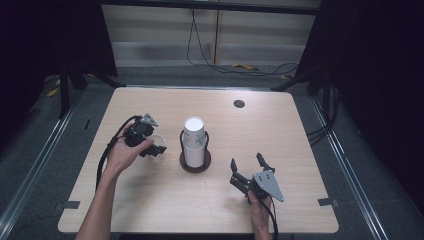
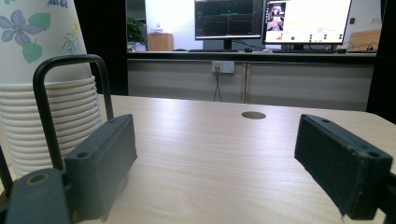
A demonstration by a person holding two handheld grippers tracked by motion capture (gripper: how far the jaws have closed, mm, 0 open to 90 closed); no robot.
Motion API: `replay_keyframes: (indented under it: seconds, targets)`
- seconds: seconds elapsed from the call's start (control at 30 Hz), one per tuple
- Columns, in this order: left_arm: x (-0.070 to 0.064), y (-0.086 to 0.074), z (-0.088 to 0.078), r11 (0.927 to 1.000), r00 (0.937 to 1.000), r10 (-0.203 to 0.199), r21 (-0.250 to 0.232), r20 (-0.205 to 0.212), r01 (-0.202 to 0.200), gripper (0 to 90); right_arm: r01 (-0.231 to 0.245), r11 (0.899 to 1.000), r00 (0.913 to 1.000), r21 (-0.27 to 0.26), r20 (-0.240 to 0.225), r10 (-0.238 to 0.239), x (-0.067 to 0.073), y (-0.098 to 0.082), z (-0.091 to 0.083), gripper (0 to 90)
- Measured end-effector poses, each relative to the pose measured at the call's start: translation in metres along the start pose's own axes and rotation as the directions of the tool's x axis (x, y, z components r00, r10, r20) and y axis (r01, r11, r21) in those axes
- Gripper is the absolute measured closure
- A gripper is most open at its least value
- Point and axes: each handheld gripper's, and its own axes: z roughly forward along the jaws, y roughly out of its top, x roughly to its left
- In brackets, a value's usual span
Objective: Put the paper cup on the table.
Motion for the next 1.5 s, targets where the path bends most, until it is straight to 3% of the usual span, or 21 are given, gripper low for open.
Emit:
replay_keyframes:
  seconds: [0.2,0.3,0.4,0.5,0.53,0.6,0.67,0.7,0.8,0.87,0.97,1.1,1.13,1.17,1.23,1.27,1.3,1.37,1.4,1.47,1.5]
  targets:
    - [-0.002,-0.004,-0.01,0.994,0.9996,-0.02,-0.108,-0.022,0.018,16.8,0.0,1.0,1.0,-0.001,0.001,0.0,0.0,0.0,0.0,12.1]
    - [-0.006,-0.006,-0.014,0.9885,0.9996,-0.001,-0.151,-0.028,-0.003,16.9,-0.001,1.0,1.0,-0.001,0.001,0.001,0.0,0.0,0.0,12.1]
    - [-0.013,-0.008,-0.019,0.9791,0.9998,0.004,-0.203,-0.017,-0.008,16.9,-0.002,1.0,1.0,0.001,0.0,0.002,0.0,0.0,0.0,12.1]
    - [-0.016,-0.01,-0.02,0.9718,0.9996,-0.011,-0.236,-0.027,0.004,16.9,-0.001,1.0,1.0,-0.002,0.001,0.001,0.0,0.0,0.0,12.1]
    - [-0.018,-0.012,-0.021,0.9661,0.9992,-0.024,-0.258,-0.031,0.015,16.9,-0.001,1.0,1.0,-0.001,0.001,0.001,0.0,0.0,0.0,12.1]
    - [-0.02,-0.016,-0.022,0.9604,0.9992,-0.037,-0.277,-0.013,0.032,17.0,-0.001,1.0,1.0,0.0,0.0,0.001,0.0,0.0,0.0,12.1]
    - [-0.022,-0.02,-0.022,0.9495,0.997,-0.077,-0.306,-0.007,0.071,18.9,-0.001,1.0,1.0,-0.001,0.0,0.001,0.0,0.0,0.0,12.1]
    - [-0.023,-0.021,-0.022,0.9484,0.997,-0.075,-0.311,-0.02,0.065,19.2,-0.001,1.0,1.0,-0.002,0.0,0.001,0.0,0.0,0.0,12.1]
    - [-0.028,-0.027,-0.024,0.9312,0.9965,-0.083,-0.357,-0.007,0.075,19.2,-0.003,1.0,1.0,0.0,0.001,0.003,0.0,0.0,0.0,12.1]
    - [-0.037,-0.032,-0.024,0.9286,0.9959,-0.073,-0.368,-0.054,0.048,19.2,-0.001,1.0,1.0,0.0,0.0,0.001,0.0,0.0,0.0,12.1]
    - [-0.045,-0.035,-0.025,0.922,0.9934,-0.078,-0.385,-0.085,0.04,19.1,-0.002,1.0,1.0,-0.002,0.001,0.002,0.0,0.0,0.0,12.1]
    - [-0.055,-0.042,-0.027,0.9037,0.9922,-0.087,-0.426,-0.089,0.041,19.1,-0.001,1.0,1.0,0.0,0.0,0.001,0.0,0.0,0.0,12.1]
    - [-0.058,-0.045,-0.028,0.8933,0.9927,-0.095,-0.446,-0.075,0.052,19.1,-0.002,1.0,1.0,0.0,0.0,0.002,0.0,0.0,0.0,12.1]
    - [-0.06,-0.047,-0.028,0.8881,0.9931,-0.096,-0.456,-0.068,0.054,19.2,-0.001,1.0,1.0,-0.001,0.0,0.001,0.0,0.0,0.0,12.1]
    - [-0.065,-0.051,-0.028,0.8818,0.9909,-0.096,-0.47,-0.095,0.04,19.1,-0.001,1.0,1.0,-0.001,0.0,0.001,0.0,0.0,0.0,12.1]
    - [-0.067,-0.053,-0.028,0.8748,0.991,-0.094,-0.483,-0.096,0.036,19.1,-0.001,1.0,1.0,0.0,0.0,0.001,0.0,0.0,0.0,12.1]
    - [-0.068,-0.055,-0.028,0.8669,0.9915,-0.095,-0.497,-0.089,0.039,19.1,-0.001,1.0,1.0,-0.001,0.0,0.001,0.0,0.0,0.0,12.1]
    - [-0.07,-0.06,-0.027,0.8359,0.994,-0.098,-0.546,-0.048,0.056,19.0,-0.002,1.0,1.0,-0.002,0.0,0.002,0.0,0.0,0.0,12.1]
    - [-0.072,-0.062,-0.026,0.8287,0.9936,-0.104,-0.556,-0.043,0.063,19.1,-0.002,1.0,1.0,-0.001,0.0,0.002,0.0,0.0,0.0,12.1]
    - [-0.076,-0.067,-0.023,0.8308,0.9947,-0.09,-0.555,-0.05,0.047,19.0,-0.003,1.0,1.0,-0.001,0.0,0.003,0.0,0.0,0.0,12.1]
    - [-0.079,-0.068,-0.021,0.8267,0.9944,-0.093,-0.56,-0.049,0.05,18.8,-0.003,1.0,1.0,0.0,0.0,0.003,0.0,0.0,0.0,12.1]
